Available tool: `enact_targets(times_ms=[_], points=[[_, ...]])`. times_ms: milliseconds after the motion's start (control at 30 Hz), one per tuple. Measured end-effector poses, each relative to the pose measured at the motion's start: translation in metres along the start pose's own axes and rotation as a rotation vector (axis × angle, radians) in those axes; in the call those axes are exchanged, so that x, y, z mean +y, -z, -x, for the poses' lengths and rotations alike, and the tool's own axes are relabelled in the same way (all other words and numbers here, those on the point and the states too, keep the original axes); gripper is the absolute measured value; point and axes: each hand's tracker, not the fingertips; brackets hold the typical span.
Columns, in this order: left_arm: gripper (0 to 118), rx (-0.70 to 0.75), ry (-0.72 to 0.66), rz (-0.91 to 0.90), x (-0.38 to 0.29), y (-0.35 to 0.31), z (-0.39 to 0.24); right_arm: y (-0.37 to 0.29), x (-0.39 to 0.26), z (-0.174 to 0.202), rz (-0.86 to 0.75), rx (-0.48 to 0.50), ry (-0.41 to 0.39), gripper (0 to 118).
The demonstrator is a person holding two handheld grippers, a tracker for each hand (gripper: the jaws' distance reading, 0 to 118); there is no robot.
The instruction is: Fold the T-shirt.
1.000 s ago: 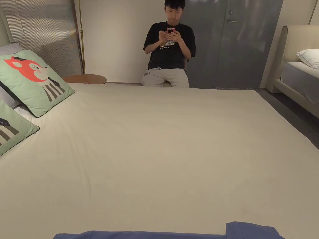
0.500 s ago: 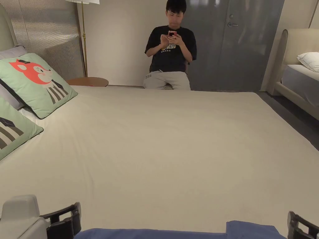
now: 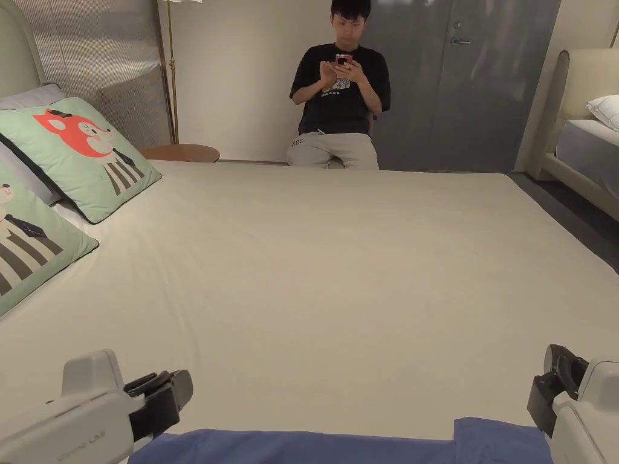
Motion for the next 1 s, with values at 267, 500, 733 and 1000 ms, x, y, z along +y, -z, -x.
enact_targets(times_ms=[267,500,733,1000], points=[[84,-0.082,-0.332,0.194,-0.001,0.008,0.117,-0.004,-0.012,0.020,0.038,0.005,0.009,1],[106,-0.114,-0.471,0.281,-0.024,0.026,0.169,-0.008,-0.015,0.044,0.073,0.018,-0.010,1],[100,-0.289,-0.603,0.326,-0.039,0.048,0.143,-0.009,-0.013,0.065,0.090,0.050,-0.045,1],[13,-0.167,-0.542,0.373,-0.055,0.066,0.153,-0.008,-0.008,0.081,0.079,0.082,-0.062,1]])
